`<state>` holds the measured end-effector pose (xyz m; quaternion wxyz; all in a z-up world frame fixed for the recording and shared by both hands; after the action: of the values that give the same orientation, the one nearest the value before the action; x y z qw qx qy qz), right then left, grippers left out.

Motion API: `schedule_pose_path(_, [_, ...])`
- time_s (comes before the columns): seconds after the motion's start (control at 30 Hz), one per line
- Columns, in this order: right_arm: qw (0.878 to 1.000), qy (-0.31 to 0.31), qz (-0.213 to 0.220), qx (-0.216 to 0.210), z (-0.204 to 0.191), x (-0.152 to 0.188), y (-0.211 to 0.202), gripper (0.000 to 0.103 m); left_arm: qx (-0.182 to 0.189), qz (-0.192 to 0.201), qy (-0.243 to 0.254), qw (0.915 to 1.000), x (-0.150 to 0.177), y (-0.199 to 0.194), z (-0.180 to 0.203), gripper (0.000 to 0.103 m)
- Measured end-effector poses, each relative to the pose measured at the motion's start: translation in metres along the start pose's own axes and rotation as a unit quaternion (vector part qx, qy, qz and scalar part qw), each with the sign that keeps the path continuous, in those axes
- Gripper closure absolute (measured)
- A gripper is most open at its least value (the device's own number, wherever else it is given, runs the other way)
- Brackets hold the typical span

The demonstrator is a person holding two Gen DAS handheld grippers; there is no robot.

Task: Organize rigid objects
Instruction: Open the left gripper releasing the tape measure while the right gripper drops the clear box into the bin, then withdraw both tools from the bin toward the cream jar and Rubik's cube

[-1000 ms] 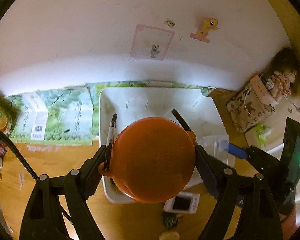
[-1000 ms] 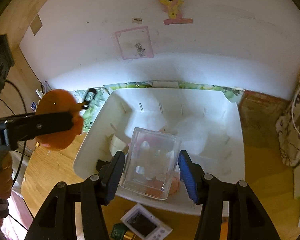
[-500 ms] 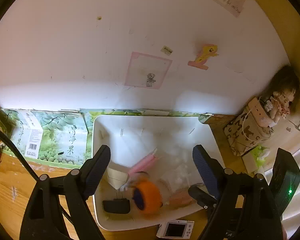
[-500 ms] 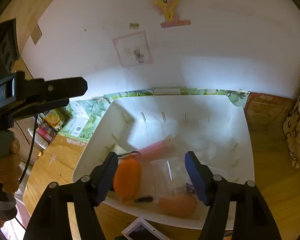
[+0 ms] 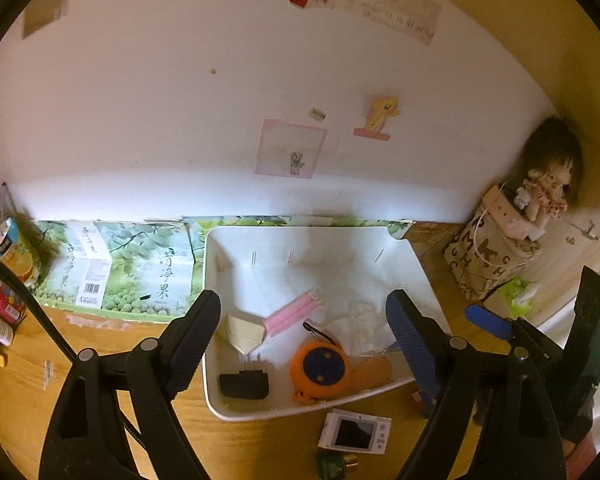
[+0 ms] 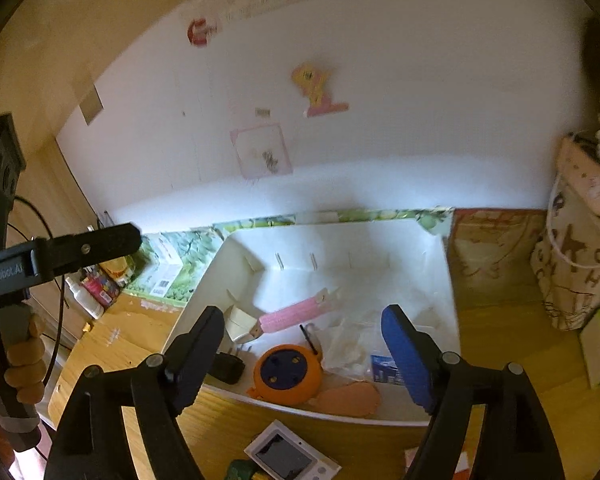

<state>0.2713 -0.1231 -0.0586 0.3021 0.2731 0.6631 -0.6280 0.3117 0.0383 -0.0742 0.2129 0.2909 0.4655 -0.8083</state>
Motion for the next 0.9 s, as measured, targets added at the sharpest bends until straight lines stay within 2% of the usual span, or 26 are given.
schedule_pose_path(0.23, [0.999, 0.004, 0.053, 0.009, 0.024, 0.000, -0.038, 0.019, -0.009, 0.034, -0.014, 0.9993, 0.016, -0.036, 0.007, 0.016])
schedule_pose_path(0.47, [0.997, -0.006, 0.073, 0.033, 0.054, 0.013, -0.059, 0.017, -0.017, 0.029, -0.060, 0.9976, 0.054, -0.049, 0.003, 0.016])
schedule_pose_path(0.7, [0.997, -0.022, 0.060, 0.037, 0.079, 0.042, -0.065, 0.017, -0.031, 0.013, -0.128, 0.9912, 0.101, -0.044, 0.001, 0.016])
schedule_pose_path(0.9, [0.998, -0.051, 0.034, 0.035, 0.086, 0.073, -0.063, 0.017, -0.050, -0.011, -0.159, 0.9859, 0.142, -0.034, 0.006, 0.016])
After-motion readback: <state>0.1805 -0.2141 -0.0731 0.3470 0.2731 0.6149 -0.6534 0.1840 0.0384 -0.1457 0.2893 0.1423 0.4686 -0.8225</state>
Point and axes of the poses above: each gripper's, at about its wrist camera, not at the fingertips, and y roughly the way its jaws point, z to its right, x to its underside, the point moved 10 cm from there along y, roughly the way its jaws point, and after that the axes turned 14 degrees about x, right-handed, at the moved point
